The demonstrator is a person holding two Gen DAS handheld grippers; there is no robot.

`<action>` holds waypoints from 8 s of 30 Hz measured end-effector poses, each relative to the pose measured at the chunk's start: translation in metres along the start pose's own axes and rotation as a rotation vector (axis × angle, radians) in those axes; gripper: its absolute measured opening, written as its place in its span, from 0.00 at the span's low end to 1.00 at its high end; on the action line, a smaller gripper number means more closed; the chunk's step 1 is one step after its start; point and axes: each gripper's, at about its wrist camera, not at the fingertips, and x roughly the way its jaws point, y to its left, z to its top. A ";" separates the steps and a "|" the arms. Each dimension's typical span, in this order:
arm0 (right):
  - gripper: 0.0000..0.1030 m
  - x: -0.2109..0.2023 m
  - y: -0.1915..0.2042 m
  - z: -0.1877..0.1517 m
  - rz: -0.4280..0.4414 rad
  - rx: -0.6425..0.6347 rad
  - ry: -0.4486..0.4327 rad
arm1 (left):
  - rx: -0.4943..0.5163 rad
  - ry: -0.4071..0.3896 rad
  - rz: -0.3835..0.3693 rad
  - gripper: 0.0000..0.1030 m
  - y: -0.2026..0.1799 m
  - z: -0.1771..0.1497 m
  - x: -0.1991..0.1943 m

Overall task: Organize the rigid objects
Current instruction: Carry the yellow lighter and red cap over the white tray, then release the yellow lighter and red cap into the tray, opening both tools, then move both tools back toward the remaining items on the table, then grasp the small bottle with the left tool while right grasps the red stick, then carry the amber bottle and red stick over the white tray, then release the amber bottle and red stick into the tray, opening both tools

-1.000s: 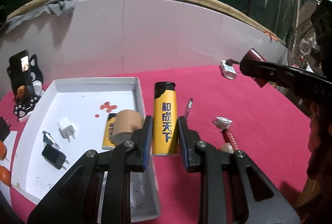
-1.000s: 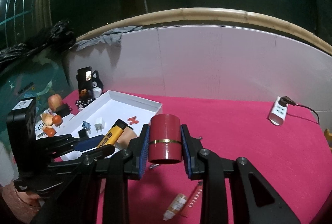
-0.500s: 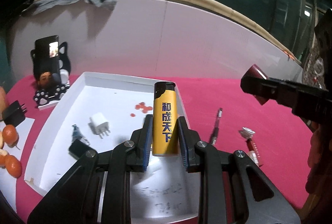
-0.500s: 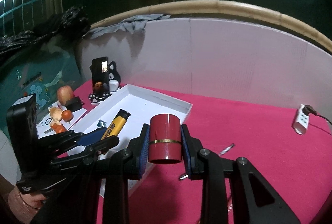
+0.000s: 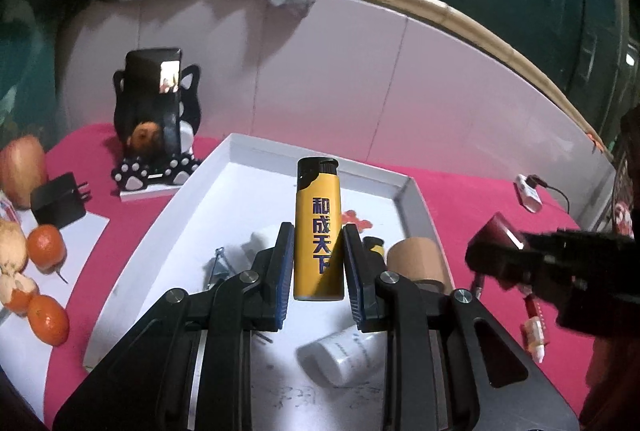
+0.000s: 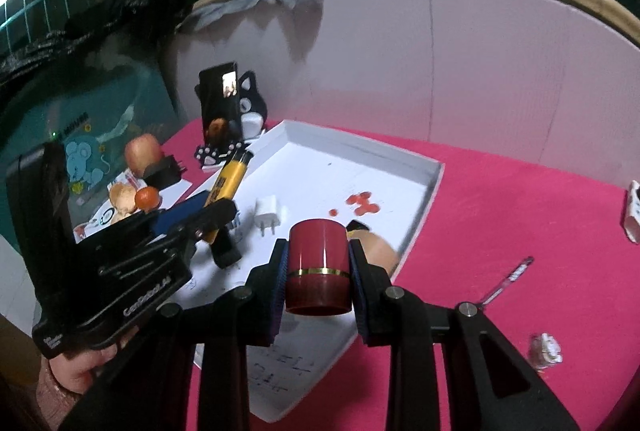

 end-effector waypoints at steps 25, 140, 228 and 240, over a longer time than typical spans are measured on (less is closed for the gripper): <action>0.28 0.044 0.035 -0.019 -0.005 -0.057 0.090 | -0.129 0.065 0.078 0.23 0.031 -0.010 0.018; 0.15 -0.065 -0.139 -0.128 -0.223 0.171 0.031 | 0.382 0.378 -0.177 0.19 -0.199 -0.089 0.037; 0.15 0.026 0.010 0.018 0.007 0.038 -0.016 | 0.123 0.082 0.234 0.20 0.009 0.038 0.023; 0.18 0.055 0.014 0.007 0.019 0.031 0.021 | 0.118 0.126 0.283 0.26 0.019 0.030 0.043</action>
